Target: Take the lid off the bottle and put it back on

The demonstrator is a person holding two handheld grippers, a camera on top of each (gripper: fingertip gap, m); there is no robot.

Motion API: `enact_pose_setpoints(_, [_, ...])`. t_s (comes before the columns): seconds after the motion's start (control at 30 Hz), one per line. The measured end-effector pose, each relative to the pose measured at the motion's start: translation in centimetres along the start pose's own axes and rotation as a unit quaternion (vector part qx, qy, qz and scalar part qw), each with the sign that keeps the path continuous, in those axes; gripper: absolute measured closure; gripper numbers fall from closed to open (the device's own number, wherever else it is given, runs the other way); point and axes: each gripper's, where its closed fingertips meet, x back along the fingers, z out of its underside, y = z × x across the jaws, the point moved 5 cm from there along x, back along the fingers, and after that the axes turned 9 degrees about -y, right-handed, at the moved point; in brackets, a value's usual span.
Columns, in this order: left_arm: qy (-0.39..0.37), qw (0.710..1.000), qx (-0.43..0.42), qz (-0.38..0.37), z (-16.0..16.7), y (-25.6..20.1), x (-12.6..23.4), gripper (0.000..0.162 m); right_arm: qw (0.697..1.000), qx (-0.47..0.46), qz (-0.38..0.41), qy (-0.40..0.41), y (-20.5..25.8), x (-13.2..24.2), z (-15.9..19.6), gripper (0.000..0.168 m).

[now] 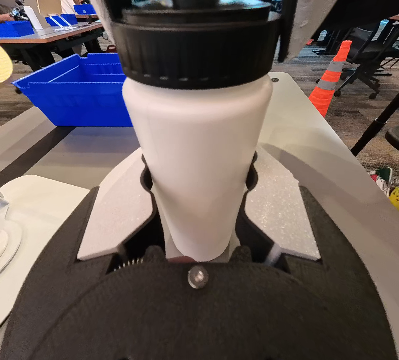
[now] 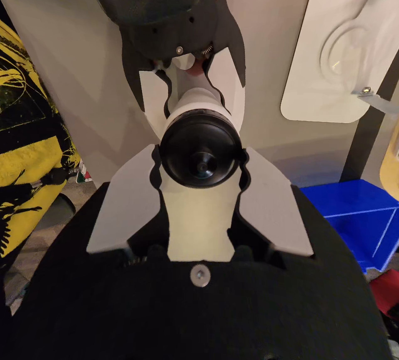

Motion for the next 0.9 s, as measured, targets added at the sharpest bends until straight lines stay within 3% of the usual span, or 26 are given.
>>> enact_pose_setpoints(0.07, [0.001,1.0,0.0,-0.002,-0.01,-0.05,-0.02,0.075,0.999,0.047,-0.002,0.015,0.16,0.0,0.19,0.093])
enact_pose_setpoints(0.1, [0.001,1.0,0.0,-0.001,-0.02,-0.05,-0.01,0.075,0.998,0.065,-0.004,0.014,0.1,0.04,0.14,0.078])
enact_pose_setpoints(0.13, [0.001,1.0,0.0,-0.002,-0.02,-0.04,-0.02,0.075,0.997,0.082,-0.005,0.006,-0.04,0.22,-0.07,0.073])
enact_pose_setpoints(0.37, [0.0,1.0,0.001,-0.001,0.0,0.0,-0.02,0.075,0.974,0.221,-0.047,0.014,-0.3,0.2,0.01,0.098])
enact_pose_setpoints(0.5, [0.0,1.0,0.001,-0.001,-0.01,-0.01,-0.01,0.075,0.976,0.21,-0.053,0.015,-0.3,-0.24,0.12,0.095])
enact_pose_setpoints(0.7, [0.0,1.0,0.003,0.001,-0.01,0.05,-0.06,0.075,0.999,0.019,-0.024,0.015,-0.28,-0.25,0.27,0.095])
enact_pose_setpoints(0.83, [0.001,1.0,0.0,0.0,-0.01,-0.12,-0.16,0.075,0.998,0.061,-0.024,0.025,-0.17,-0.11,0.38,0.095])
enact_pose_setpoints(0.9, [0.001,1.0,0.0,0.0,-0.02,-0.11,-0.16,0.075,0.993,0.113,-0.017,0.017,-0.45,0.06,0.19,0.081])
